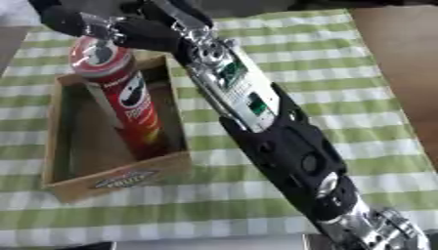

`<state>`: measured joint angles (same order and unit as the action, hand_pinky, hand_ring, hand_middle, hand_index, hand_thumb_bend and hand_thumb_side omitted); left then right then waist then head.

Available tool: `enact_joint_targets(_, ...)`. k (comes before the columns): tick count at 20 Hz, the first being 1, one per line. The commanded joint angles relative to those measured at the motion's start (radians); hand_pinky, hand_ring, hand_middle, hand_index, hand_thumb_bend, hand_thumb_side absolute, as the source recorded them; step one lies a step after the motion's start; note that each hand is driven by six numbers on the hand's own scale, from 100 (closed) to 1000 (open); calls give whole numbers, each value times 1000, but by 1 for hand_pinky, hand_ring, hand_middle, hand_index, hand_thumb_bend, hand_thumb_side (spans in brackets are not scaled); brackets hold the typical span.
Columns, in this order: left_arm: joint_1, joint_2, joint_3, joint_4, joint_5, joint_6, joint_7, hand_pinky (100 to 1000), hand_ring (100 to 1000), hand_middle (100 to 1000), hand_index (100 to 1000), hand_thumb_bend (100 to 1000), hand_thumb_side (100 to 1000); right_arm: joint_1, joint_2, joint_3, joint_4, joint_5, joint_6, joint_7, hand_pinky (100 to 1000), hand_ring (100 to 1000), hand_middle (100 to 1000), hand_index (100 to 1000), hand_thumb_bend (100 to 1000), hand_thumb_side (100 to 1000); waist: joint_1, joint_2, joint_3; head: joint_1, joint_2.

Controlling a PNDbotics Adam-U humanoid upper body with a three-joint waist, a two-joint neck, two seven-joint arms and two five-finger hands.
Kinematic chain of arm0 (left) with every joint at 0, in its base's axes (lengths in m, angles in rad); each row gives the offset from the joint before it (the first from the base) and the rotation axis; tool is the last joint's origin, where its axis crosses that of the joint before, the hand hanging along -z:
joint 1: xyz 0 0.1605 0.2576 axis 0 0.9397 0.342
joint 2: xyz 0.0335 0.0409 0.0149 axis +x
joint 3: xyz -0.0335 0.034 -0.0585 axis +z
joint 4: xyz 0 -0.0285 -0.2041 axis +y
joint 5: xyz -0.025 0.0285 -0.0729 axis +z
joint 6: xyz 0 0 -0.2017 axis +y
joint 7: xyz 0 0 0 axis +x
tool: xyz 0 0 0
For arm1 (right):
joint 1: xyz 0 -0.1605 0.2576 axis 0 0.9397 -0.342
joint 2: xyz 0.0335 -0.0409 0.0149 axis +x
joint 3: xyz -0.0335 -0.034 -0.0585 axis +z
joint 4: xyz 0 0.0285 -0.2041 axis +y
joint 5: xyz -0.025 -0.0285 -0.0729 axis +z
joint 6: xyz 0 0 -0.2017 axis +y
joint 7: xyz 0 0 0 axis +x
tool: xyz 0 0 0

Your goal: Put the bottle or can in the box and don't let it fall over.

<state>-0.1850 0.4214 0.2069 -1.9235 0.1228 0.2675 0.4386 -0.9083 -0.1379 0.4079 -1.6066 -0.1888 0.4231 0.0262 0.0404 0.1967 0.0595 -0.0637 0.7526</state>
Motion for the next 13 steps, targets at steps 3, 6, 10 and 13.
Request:
enact_joint_targets(3, -7, 42, 3, -19, -8, 0, -10, 936, 633, 752, 760, 388, 201, 6, -90, -40, -91, -49, 23, -19, 1000, 1000, 1000, 998, 1000, 541, 2, -32, -11, 15, 4)
enact_joint_targets(6, -10, 47, -5, -19, -7, 1, -17, 936, 632, 751, 759, 386, 201, 30, -137, -61, -113, -76, 38, -43, 1000, 1000, 999, 989, 1000, 541, 3, -35, -21, 22, 11)
enact_joint_targets(10, -14, 50, -15, -17, 1, 1, -26, 935, 629, 749, 759, 376, 209, 73, -206, -86, -152, -104, 29, -50, 1000, 1000, 978, 972, 1000, 541, 5, -38, -28, 33, 17)
enact_joint_targets(13, -15, 56, -20, -19, 4, 0, -32, 936, 630, 750, 760, 381, 208, 129, -267, -111, -160, -96, 19, -44, 1000, 1000, 975, 971, 1000, 541, 5, -42, -32, 40, 17)
